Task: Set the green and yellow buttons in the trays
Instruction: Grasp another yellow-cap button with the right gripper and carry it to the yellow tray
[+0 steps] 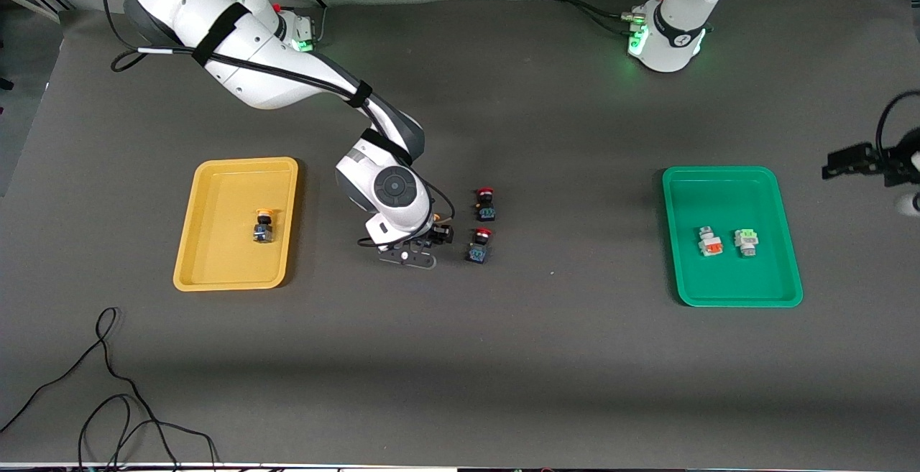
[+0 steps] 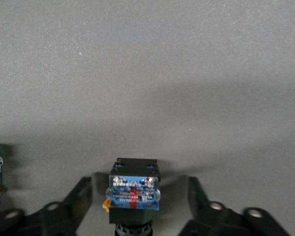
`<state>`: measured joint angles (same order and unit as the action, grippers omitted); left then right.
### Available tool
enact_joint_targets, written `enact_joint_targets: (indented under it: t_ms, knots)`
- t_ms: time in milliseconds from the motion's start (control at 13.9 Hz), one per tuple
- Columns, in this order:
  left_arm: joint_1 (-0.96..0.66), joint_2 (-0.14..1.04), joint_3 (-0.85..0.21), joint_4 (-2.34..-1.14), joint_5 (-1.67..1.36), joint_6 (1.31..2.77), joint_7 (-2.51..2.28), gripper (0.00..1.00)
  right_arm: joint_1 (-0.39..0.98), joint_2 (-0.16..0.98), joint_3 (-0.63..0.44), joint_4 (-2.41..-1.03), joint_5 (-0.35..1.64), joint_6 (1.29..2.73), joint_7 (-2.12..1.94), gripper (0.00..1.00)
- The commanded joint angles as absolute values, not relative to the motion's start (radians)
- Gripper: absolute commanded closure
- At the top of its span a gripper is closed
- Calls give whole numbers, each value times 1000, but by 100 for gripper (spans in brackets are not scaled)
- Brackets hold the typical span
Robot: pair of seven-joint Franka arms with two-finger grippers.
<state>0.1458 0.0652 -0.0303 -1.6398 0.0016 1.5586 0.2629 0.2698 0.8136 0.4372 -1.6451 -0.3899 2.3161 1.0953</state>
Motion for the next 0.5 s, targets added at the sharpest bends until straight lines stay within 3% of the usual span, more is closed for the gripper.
enact_joint_targets:
  t_ms: [0,430]
  knots:
    - [48,12,-6,-1654,-21,1532,160,0,276,824,437,-1618,-422,2318,1149,100]
    - [-60,-20,-9,-1648,-32,1531,20,0,209,717,442,-1626,-402,2304,1152,100]
